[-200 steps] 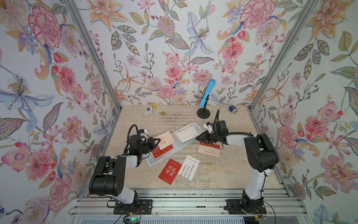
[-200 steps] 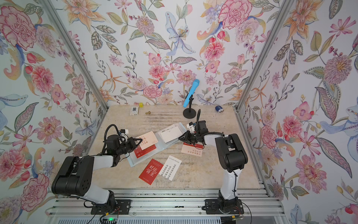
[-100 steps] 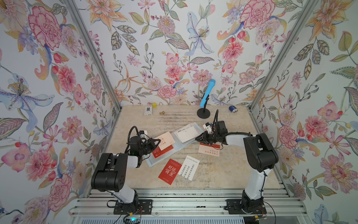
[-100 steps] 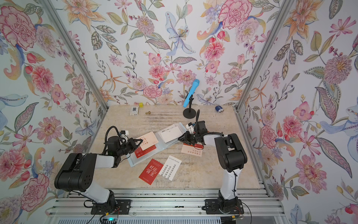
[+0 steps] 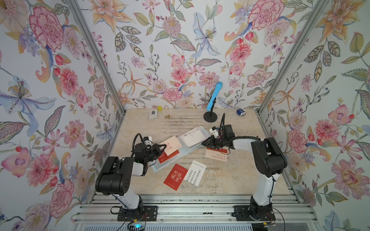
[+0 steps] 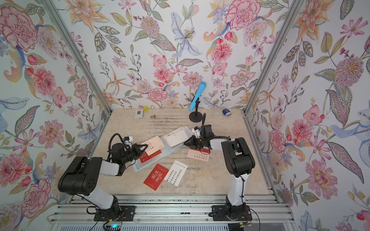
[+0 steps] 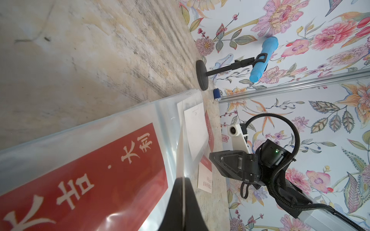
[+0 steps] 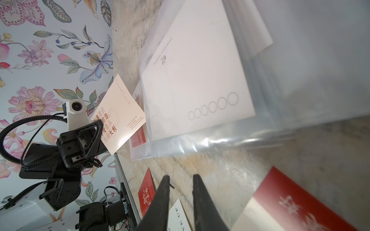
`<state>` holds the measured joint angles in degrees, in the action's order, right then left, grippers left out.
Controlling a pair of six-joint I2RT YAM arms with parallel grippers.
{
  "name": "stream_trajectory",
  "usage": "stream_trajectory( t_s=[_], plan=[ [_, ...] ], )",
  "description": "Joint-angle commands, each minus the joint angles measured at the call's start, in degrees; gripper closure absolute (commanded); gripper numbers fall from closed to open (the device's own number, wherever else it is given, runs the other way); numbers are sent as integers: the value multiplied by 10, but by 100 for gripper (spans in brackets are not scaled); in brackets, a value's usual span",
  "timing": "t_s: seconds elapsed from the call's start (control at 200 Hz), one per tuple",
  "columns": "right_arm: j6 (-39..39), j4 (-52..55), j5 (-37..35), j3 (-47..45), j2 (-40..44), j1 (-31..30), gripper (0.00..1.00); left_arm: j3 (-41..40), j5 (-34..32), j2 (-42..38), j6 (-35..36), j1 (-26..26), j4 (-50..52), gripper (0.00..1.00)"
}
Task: Place the photos into the photo albums
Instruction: Insert the photo into the photo album.
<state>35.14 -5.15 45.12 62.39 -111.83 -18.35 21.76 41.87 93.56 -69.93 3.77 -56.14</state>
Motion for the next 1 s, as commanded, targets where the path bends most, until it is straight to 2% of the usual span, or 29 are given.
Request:
stream_trajectory(
  t_s=[0.0,0.29,0.641,0.996],
  plan=[
    [-11,7,-1,13,-12,-3,76,-9,-22,0,-16,5,-30,100],
    [-9,7,0,22,-23,-6,76,-8,-28,19,-25,11,-43,100],
    [-9,10,0,29,-28,-6,76,-7,-49,10,3,12,20,100],
    [-10,12,2,30,-32,-6,76,-14,-24,87,-81,14,-134,100]
  ],
)
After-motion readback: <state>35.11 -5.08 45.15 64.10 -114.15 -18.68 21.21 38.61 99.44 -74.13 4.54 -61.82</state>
